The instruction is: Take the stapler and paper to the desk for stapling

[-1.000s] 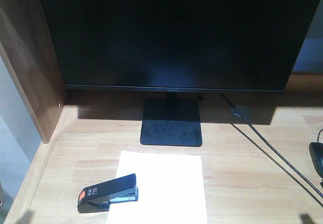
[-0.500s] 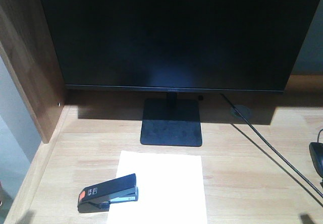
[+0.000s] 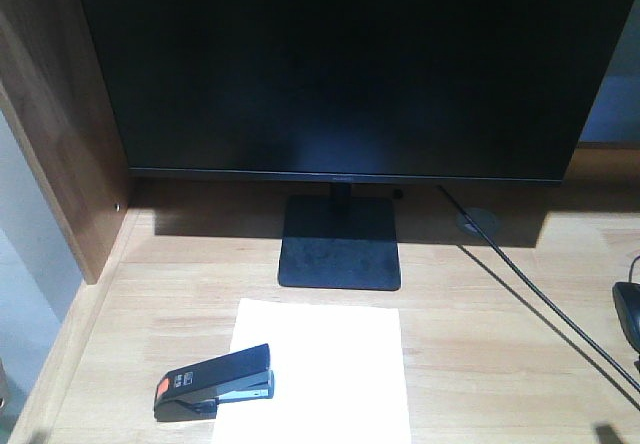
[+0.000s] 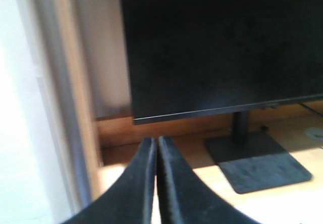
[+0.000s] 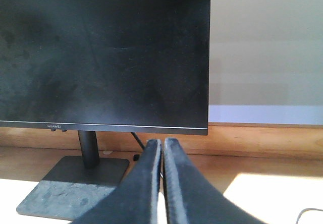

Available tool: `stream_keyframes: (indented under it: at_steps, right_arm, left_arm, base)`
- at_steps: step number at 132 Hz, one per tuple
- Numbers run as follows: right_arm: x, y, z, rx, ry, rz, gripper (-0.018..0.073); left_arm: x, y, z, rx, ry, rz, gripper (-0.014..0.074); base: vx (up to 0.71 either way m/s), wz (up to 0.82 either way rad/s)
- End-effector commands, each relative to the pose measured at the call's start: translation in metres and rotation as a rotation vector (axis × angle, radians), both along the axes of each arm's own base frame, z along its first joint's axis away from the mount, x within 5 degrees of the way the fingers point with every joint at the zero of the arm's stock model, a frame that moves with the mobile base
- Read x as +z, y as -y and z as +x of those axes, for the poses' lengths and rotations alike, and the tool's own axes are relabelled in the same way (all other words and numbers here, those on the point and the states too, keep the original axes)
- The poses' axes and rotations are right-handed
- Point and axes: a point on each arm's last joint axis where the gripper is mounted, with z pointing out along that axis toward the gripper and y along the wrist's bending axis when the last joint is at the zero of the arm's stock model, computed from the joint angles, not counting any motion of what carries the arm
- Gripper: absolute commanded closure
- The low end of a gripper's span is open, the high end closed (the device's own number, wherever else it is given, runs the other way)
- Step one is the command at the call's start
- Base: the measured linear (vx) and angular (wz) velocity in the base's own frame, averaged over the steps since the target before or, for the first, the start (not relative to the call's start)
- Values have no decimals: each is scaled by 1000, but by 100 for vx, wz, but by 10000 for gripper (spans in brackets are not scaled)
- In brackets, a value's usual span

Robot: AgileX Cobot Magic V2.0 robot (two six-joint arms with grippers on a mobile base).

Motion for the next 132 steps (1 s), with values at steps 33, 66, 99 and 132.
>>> stream_keyframes:
  at_steps: [33,66,99,132]
  right_arm:
    - [11,-3,-1,37,48,-17,566]
    - [11,-3,-1,37,48,-17,566]
    - [11,-3,-1,37,48,-17,566]
    - [11,-3,-1,37,48,-17,566]
  left_arm:
    - [-37,-8,-13,105,104,-46,603]
    - [-75,-9,-9,137,92,-69,603]
    - [-81,-9,-8,139,133,-79,603]
    - [-81,-9,-8,139,131,-79,603]
  base:
    - [0,0]
    - [0,0]
    - [0,0]
    - [0,0]
